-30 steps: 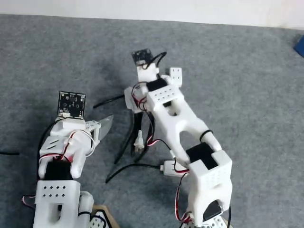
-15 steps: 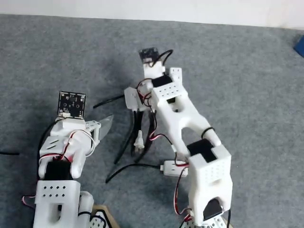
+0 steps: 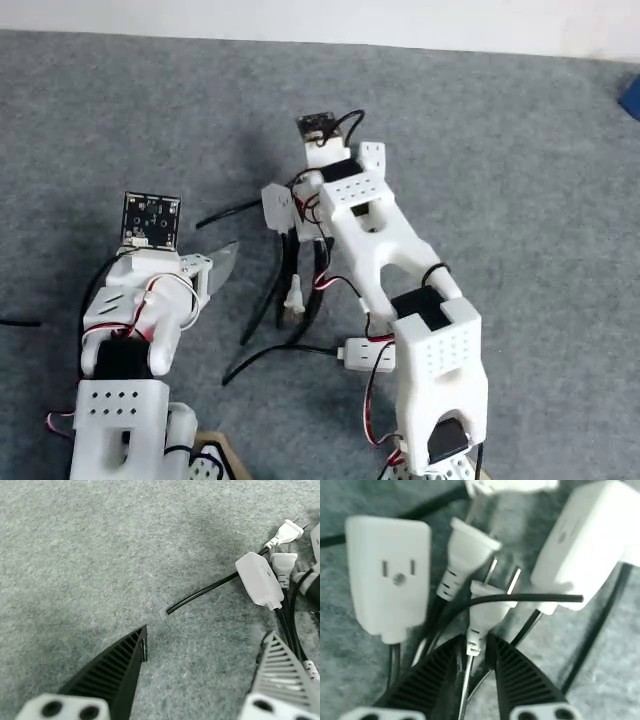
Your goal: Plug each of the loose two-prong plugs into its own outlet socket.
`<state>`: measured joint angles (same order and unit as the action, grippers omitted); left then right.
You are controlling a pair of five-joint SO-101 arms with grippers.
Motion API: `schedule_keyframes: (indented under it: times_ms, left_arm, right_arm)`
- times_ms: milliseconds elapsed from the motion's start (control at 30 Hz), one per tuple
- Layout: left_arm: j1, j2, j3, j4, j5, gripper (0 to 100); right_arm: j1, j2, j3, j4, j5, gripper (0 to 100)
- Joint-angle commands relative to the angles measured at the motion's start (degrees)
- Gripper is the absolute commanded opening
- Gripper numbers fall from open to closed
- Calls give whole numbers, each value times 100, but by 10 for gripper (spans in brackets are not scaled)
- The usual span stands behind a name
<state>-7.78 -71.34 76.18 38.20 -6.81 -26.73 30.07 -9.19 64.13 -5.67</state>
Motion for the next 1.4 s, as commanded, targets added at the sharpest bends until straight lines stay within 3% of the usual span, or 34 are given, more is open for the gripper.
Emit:
schedule_keyframes:
  times_ms: [0, 267, 467, 700, 800, 967, 1233, 1367]
  left_arm:
    - [-66, -66, -31, -114, 70, 348]
    - [-66, -66, -31, -114, 70, 348]
    - [-66, -75, -31, -114, 70, 349]
    - [-66, -92, -31, -114, 70, 349]
    - [-66, -92, -31, -114, 70, 349]
    - [-66, -101, -31, -114, 70, 349]
    - [-66, -101, -31, -114, 70, 349]
    - [-66, -66, -31, -114, 70, 348]
  right_arm:
    - [119, -48, -180, 409, 62, 84]
    - [-66, -4, -251, 277, 53, 97]
    - [-66, 4, -251, 242, 53, 251]
    - [-75, 4, -233, -215, 44, 248]
    - [-110, -4, -75, -356, -185, 207]
    - [-418, -13, 171, -365, -343, 14]
    - [-497, -48, 207, -189, -598, 7]
    - [-286, -233, -558, 857, -176, 7]
